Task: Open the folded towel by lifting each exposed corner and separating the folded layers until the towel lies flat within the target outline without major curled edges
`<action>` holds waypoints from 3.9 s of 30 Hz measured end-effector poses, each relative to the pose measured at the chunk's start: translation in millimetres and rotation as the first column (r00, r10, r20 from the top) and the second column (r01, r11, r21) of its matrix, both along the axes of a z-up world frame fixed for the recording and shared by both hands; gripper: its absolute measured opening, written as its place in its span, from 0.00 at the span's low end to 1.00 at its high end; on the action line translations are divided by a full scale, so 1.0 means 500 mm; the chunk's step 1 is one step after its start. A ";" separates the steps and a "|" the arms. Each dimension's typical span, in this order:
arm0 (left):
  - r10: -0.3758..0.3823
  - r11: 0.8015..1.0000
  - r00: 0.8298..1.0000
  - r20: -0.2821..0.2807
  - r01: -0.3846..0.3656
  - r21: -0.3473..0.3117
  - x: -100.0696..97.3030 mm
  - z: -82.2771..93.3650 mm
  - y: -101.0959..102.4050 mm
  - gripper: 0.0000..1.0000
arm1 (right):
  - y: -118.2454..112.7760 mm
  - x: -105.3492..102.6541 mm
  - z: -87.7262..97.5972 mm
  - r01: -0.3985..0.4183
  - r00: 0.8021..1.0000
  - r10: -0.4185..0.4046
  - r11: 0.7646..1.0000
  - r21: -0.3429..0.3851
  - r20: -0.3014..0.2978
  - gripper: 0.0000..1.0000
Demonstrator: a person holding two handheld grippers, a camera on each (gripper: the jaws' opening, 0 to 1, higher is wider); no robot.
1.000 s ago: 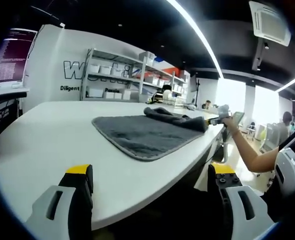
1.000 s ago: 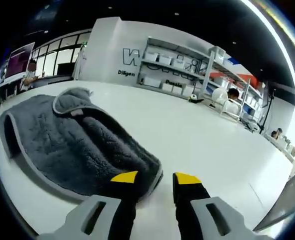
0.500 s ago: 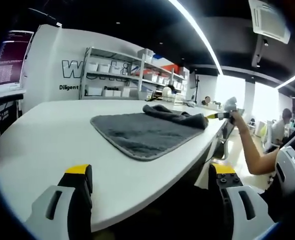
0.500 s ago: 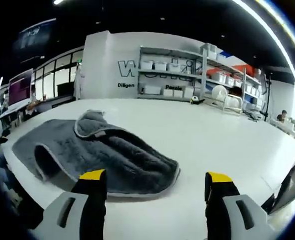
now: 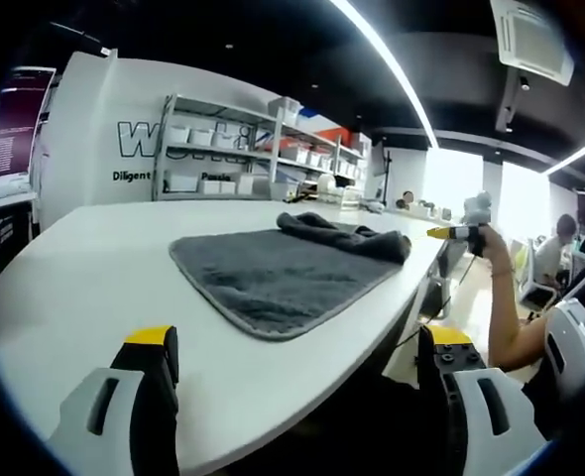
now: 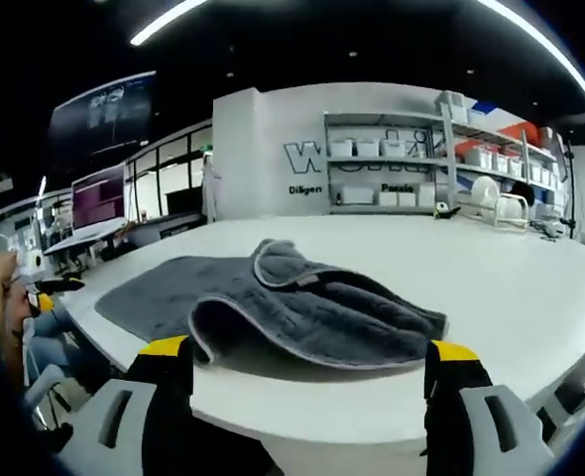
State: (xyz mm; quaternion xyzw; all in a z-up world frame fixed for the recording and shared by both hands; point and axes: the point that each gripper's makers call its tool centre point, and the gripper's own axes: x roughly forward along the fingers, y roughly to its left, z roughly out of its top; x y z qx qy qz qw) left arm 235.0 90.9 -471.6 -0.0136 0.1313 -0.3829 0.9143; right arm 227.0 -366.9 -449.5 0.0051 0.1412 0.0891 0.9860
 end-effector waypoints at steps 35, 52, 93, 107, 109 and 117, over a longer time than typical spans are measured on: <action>0.025 0.995 1.000 -0.012 -0.024 0.092 0.298 0.053 -0.104 0.69 | 0.103 -0.037 0.039 -0.105 0.991 0.111 0.992 -0.076 0.073 0.99; 0.095 0.965 0.992 -0.088 -0.070 0.253 0.386 -0.055 -0.078 0.23 | 0.105 -0.028 0.033 -0.113 0.991 0.117 0.992 -0.061 0.067 0.99; 0.119 0.906 0.990 -0.081 -0.075 0.417 0.382 -0.071 0.050 0.04 | 0.093 -0.025 0.021 -0.109 0.993 0.111 0.993 -0.049 0.037 0.99; 0.199 0.850 0.978 -0.055 -0.144 0.507 0.381 -0.072 0.162 0.04 | 0.101 -0.019 0.018 -0.123 0.992 0.124 0.991 -0.057 0.021 0.99; 0.209 0.845 0.977 -0.051 -0.155 0.511 0.384 -0.072 0.175 0.04 | 0.101 -0.019 0.018 -0.123 0.992 0.124 0.991 -0.057 0.022 0.99; 0.244 0.799 0.969 -0.035 -0.180 0.574 0.381 -0.069 0.230 0.04 | 0.099 -0.020 0.012 -0.117 0.993 0.118 0.992 -0.052 0.016 0.99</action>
